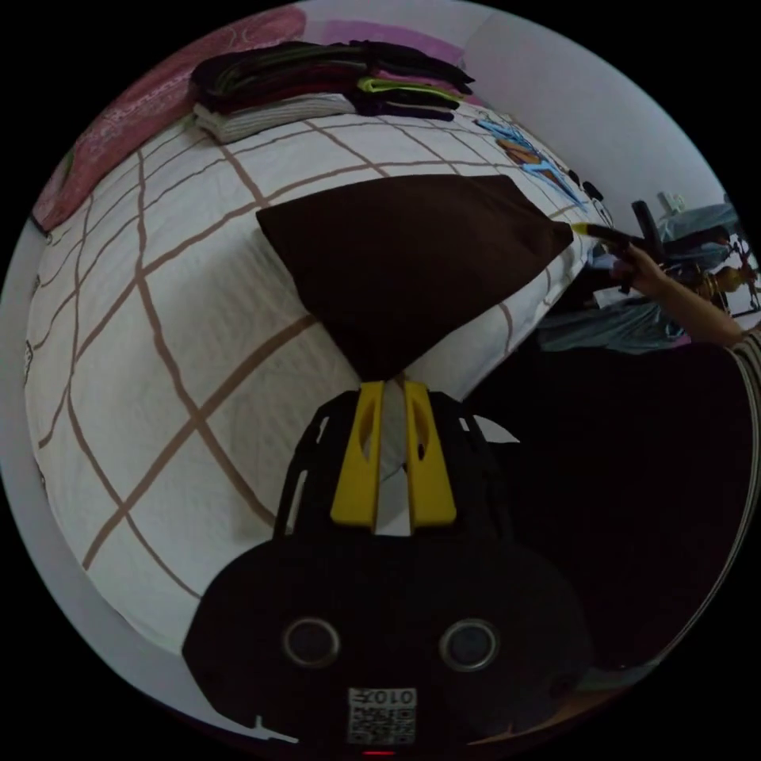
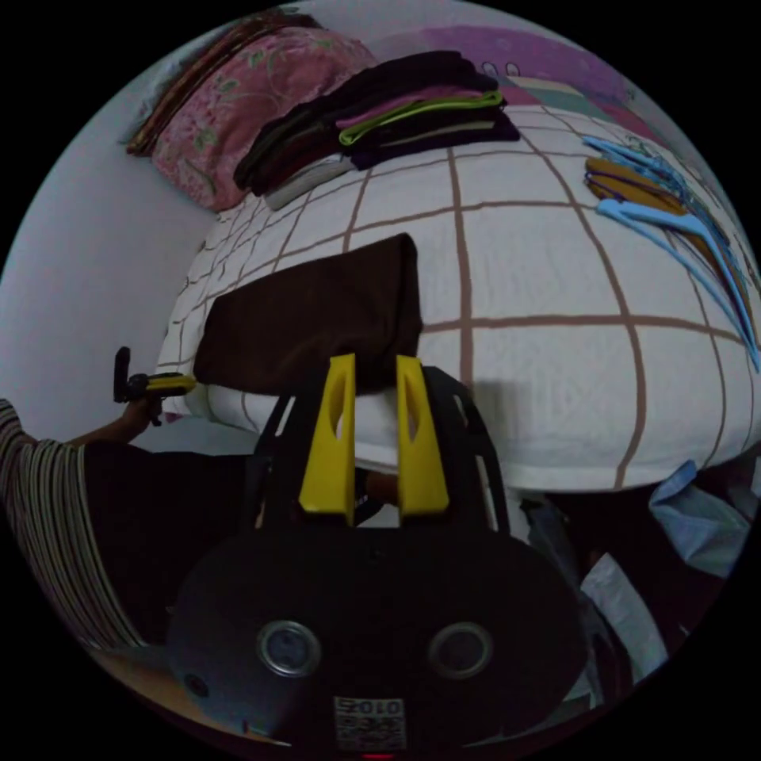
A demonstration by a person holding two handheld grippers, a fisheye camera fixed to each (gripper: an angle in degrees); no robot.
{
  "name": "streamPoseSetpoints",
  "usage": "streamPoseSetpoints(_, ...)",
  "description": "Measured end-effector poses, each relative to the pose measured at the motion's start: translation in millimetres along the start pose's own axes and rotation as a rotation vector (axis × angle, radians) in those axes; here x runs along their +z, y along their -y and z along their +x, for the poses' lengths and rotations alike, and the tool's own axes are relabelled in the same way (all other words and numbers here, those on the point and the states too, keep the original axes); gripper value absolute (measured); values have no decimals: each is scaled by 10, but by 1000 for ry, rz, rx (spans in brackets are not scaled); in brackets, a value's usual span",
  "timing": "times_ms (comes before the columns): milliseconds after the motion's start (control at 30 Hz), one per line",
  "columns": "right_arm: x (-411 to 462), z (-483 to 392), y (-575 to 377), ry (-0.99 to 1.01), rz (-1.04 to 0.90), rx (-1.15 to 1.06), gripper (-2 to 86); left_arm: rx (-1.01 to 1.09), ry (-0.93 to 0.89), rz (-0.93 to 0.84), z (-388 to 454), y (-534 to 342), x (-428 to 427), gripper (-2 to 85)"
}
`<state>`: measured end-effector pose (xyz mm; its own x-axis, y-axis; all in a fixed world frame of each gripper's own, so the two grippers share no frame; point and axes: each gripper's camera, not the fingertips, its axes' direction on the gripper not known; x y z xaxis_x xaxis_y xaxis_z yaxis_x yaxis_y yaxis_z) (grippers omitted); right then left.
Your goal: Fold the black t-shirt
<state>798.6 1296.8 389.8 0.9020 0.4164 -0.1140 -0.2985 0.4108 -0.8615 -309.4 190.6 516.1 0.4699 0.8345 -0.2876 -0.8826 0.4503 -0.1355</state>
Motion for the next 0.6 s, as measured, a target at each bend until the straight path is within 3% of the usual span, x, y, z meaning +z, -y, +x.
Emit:
streamPoseSetpoints(367,500,-168,-48,-25,-36,-110,101,40,16,-36,41,220,87,1)
streamPoseSetpoints(600,525,-220,-174,-59,92,-116,95,39,-6,-35,35,318,68,-3)
